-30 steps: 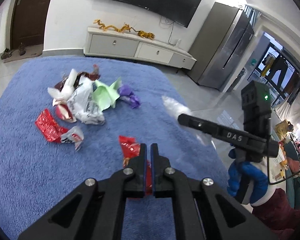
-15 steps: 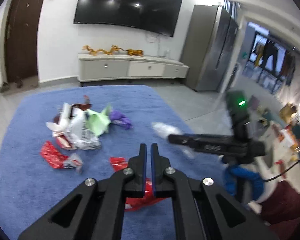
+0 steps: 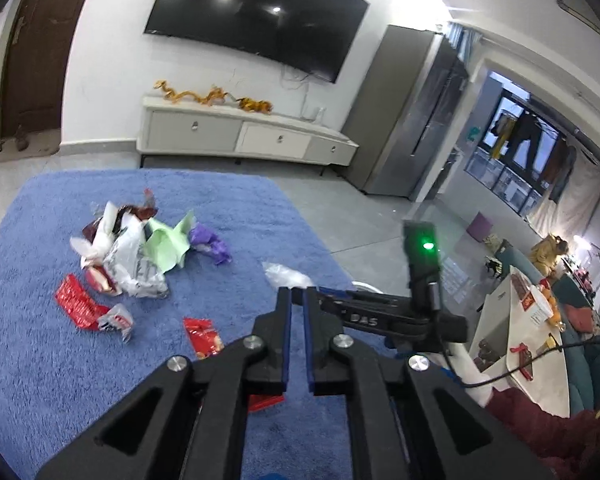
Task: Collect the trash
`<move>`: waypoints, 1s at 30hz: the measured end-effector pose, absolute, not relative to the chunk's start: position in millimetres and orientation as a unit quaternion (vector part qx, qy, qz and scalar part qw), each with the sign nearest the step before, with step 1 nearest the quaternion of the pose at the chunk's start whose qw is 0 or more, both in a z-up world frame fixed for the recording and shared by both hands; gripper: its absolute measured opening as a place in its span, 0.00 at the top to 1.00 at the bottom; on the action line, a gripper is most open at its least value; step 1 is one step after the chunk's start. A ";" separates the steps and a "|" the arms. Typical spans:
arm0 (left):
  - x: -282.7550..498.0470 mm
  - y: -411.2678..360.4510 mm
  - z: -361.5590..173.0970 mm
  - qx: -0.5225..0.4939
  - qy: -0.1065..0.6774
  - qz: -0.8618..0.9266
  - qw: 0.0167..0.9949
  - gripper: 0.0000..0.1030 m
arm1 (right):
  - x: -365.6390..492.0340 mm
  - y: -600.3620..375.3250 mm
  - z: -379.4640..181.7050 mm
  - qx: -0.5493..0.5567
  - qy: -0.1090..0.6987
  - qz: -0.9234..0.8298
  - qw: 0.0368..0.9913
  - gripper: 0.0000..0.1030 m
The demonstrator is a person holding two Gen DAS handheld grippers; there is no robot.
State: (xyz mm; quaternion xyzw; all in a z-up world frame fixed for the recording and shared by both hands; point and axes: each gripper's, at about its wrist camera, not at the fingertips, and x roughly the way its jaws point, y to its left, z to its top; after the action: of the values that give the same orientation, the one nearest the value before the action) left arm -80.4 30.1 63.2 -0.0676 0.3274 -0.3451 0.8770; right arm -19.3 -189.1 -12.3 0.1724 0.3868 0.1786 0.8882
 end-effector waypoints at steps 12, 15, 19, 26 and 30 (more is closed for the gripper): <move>-90.4 22.1 70.9 -0.028 0.297 -0.356 0.886 0.00 | -12.9 -186.2 -21.7 0.167 0.396 0.173 0.886 0.72; -86.3 23.1 61.6 -0.010 0.315 -0.346 0.884 0.00 | -12.7 -189.3 -21.6 0.170 0.395 0.170 0.887 0.72; -68.6 17.7 23.9 0.009 0.382 -0.320 0.867 0.00 | -11.4 -192.2 -23.6 0.175 0.396 0.169 0.885 0.72; -34.2 13.4 -40.4 0.006 0.464 -0.276 0.842 0.25 | -12.6 -193.9 -23.3 0.176 0.396 0.166 0.886 0.72; -27.2 18.8 -47.1 -0.012 0.477 -0.271 0.836 0.63 | -14.7 -197.8 -21.0 0.176 0.394 0.163 0.887 0.72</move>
State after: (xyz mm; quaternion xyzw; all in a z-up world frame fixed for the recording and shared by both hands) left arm -27.2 18.8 -47.1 -0.0116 0.4768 -0.2706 0.8362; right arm -14.7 -197.8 -21.0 0.1765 0.3937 0.1628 0.8873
